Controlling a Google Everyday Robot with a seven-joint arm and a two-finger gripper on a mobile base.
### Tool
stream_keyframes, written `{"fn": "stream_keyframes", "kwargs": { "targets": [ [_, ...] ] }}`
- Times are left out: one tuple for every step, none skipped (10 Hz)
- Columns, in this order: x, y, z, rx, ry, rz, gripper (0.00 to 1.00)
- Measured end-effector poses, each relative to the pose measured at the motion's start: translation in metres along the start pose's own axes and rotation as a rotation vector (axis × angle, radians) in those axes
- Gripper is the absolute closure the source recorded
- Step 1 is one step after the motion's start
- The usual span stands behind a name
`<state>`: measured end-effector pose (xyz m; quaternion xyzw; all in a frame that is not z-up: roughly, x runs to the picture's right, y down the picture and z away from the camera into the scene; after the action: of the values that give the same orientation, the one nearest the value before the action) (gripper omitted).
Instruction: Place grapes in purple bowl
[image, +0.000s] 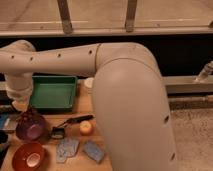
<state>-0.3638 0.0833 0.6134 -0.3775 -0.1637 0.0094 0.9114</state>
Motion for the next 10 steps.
{"fn": "stream_keyframes", "kwargs": {
  "targets": [
    [-0.004, 0.002, 0.004, -0.014, 0.005, -0.017, 1.00],
    [-0.011, 0.003, 0.016, -0.046, 0.024, -0.052, 1.00],
    [-0.015, 0.003, 0.029, -0.074, 0.043, -0.076, 1.00],
    [-0.016, 0.003, 0.033, -0.086, 0.050, -0.085, 0.99],
    [-0.014, 0.002, 0.032, -0.086, 0.053, -0.082, 0.95],
    [-0.012, 0.001, 0.032, -0.085, 0.053, -0.080, 0.93],
    [-0.013, 0.001, 0.032, -0.085, 0.053, -0.081, 0.90],
    [-0.014, 0.001, 0.032, -0.085, 0.053, -0.082, 0.77],
    [-0.013, 0.001, 0.032, -0.085, 0.053, -0.080, 0.69],
    [-0.013, 0.000, 0.032, -0.084, 0.053, -0.079, 0.59]
  ]
}}
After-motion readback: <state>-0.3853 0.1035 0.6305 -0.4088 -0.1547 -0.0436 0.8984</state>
